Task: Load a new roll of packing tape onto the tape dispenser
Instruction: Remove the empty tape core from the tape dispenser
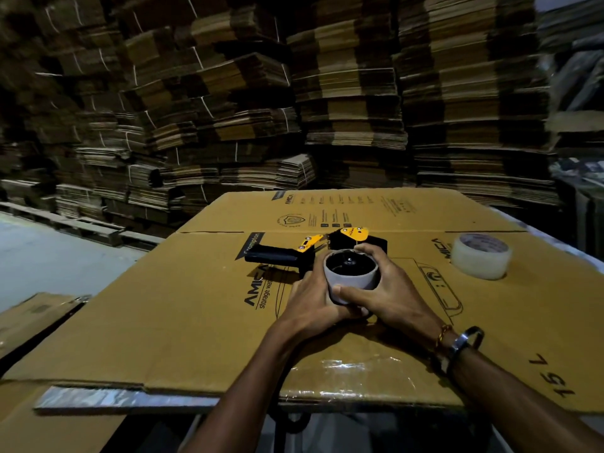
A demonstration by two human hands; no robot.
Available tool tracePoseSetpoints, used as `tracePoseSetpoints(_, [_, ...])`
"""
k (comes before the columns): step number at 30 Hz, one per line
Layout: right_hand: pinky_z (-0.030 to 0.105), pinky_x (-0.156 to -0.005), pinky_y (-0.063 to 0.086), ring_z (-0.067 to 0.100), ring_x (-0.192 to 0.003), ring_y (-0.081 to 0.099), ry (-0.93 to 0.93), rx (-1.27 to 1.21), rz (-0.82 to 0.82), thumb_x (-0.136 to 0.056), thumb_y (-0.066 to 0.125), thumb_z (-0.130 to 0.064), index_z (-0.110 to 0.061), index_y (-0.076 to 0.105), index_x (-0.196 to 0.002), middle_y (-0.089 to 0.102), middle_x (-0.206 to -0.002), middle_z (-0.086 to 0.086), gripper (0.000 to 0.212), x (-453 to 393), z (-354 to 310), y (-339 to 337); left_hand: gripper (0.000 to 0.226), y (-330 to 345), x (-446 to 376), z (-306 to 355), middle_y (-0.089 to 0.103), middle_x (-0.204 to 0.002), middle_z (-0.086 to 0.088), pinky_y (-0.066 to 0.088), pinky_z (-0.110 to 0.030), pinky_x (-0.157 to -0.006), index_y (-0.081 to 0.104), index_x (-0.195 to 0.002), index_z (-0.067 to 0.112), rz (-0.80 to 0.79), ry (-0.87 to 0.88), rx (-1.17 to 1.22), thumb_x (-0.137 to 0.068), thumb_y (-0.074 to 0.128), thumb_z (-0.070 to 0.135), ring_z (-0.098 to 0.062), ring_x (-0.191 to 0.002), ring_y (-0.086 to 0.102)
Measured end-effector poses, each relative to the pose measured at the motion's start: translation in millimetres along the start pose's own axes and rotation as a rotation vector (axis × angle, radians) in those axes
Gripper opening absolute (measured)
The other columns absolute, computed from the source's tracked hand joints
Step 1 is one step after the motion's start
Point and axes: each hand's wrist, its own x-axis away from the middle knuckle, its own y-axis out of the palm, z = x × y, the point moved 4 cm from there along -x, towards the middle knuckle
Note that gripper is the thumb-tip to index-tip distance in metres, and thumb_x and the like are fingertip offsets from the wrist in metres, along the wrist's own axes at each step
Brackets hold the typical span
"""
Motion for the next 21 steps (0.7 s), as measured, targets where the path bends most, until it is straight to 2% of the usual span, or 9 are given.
tracePoseSetpoints(2, [0.020,-0.092,0.049,0.010,-0.118,0.054,-0.004,0.011,-0.009,-0.069,0.086,-0.042,-0.031,0.040,-0.141,0.053,-0.132,-0.009,0.087,1,-2,1,0.102,-1,1,0,0.049,-0.129,0.009,0.043,-0.048,-0.107,0.015,-0.134,0.054,0.004,0.004,0.006,-0.054,0.078,0.060,-0.020,-0.123,0.049])
tracePoseSetpoints(8, [0.016,-0.086,0.048,0.010,-0.114,0.057,0.040,-0.013,-0.011,-0.070,0.086,-0.041,-0.025,0.043,-0.138,0.057,-0.127,-0.007,0.082,0,-4,1,0.107,3,-2,-5,0.050,-0.137,0.005,0.048,-0.047,-0.103,0.016,-0.143,0.044,0.000,-0.007,0.012,-0.060,0.083,0.051,-0.020,-0.125,0.050])
tracePoseSetpoints(10, [0.012,-0.083,0.045,0.010,-0.112,0.057,0.057,-0.028,-0.023,-0.072,0.085,-0.040,-0.025,0.044,-0.136,0.056,-0.123,-0.009,0.079,1,-5,2,0.112,4,-4,-8,0.049,-0.138,0.005,0.048,-0.046,-0.103,0.015,-0.146,0.044,0.005,-0.017,0.031,-0.058,0.084,0.052,-0.020,-0.126,0.050])
tracePoseSetpoints(12, [0.014,-0.083,0.045,0.011,-0.113,0.057,0.075,-0.050,-0.042,-0.073,0.084,-0.040,-0.025,0.042,-0.137,0.055,-0.123,-0.009,0.078,2,-4,3,0.115,4,-5,-10,0.048,-0.140,0.003,0.048,-0.046,-0.105,0.012,-0.147,0.045,-0.014,-0.027,0.045,-0.058,0.084,0.057,-0.021,-0.128,0.049])
tracePoseSetpoints(16, [0.012,-0.081,0.041,0.010,-0.113,0.052,0.115,-0.036,-0.089,-0.069,0.086,-0.044,-0.027,0.034,-0.142,0.050,-0.125,-0.010,0.091,5,-2,3,0.112,6,-5,-9,0.048,-0.141,0.001,0.046,-0.047,-0.107,0.011,-0.145,0.047,-0.067,-0.021,0.034,-0.059,0.083,0.056,-0.022,-0.128,0.049])
tracePoseSetpoints(21, [0.025,-0.098,0.046,0.014,-0.123,0.052,0.079,0.013,-0.070,-0.066,0.089,-0.043,-0.026,0.033,-0.143,0.051,-0.137,-0.003,0.096,4,1,2,0.108,5,-6,-6,0.048,-0.139,0.003,0.046,-0.045,-0.107,0.013,-0.139,0.051,-0.077,-0.013,0.036,-0.056,0.083,0.054,-0.020,-0.127,0.050])
